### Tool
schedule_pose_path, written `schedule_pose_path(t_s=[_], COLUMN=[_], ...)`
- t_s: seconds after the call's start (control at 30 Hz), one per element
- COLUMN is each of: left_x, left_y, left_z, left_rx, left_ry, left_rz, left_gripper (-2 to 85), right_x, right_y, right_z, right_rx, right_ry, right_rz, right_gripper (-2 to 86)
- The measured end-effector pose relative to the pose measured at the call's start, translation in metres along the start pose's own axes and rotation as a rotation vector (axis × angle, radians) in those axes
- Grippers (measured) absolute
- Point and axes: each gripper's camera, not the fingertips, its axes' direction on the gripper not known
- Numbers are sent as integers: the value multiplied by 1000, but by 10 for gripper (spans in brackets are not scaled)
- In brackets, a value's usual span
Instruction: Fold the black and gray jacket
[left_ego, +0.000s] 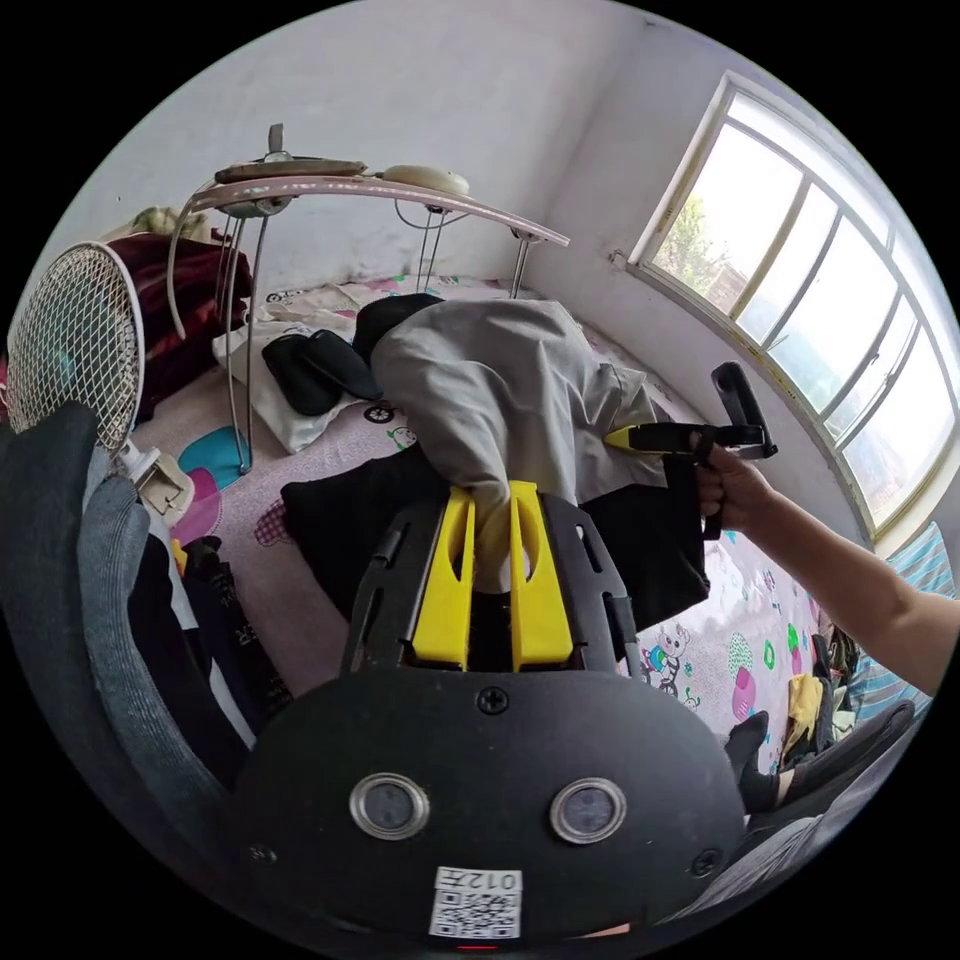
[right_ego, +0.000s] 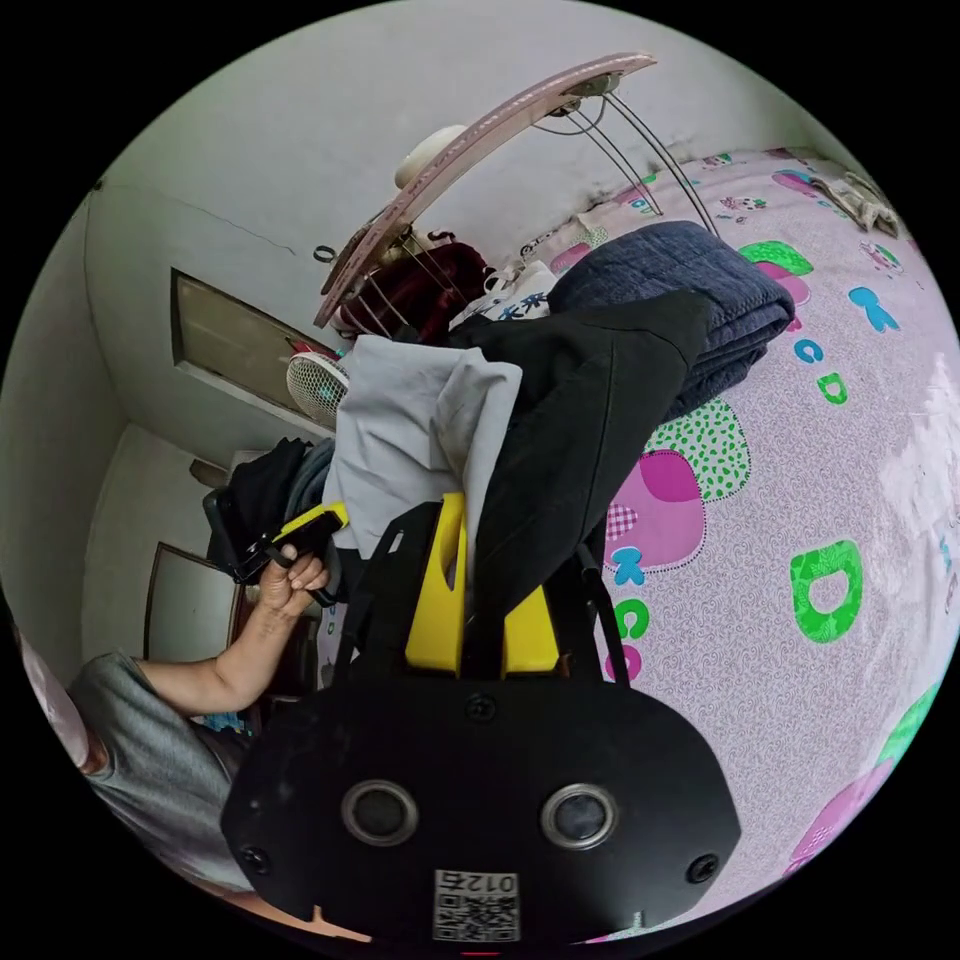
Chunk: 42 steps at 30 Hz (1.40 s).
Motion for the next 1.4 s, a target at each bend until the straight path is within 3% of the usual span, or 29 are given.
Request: schedule_pose_path(t_s=[0.27,0.6,0.87,1.03,1.13,1.2,1.4], left_x=[23,55,78,73,57,42,38], left_y=[20,26,30,18,7,-1,-22], left_z=[-5,-17,-34,-30,-3,13,8], left_rx=[-61,-81,-16,-36,-166,-257,-249], left_ry=[-116,-186,-247,-276,-376,-433,-445], left_rz=[0,39,100,27,-43,-95,-53], left_gripper=[67,72,72,73,76,79,77], right_x=[-21,-72,-148,-163,-141,-135,-116], right_y=[152,332,485,516,521,539,649], right_z=[104,135,104,103,114,88,-42], right_rx=[-161,-210,-113,-172,-251,-175,-36], right_ry=[6,25,34,44,170,189,87], right_rz=[-11,-49,-164,-183,-38,55,209], right_gripper=[-2,-3,1,28,89,106,117])
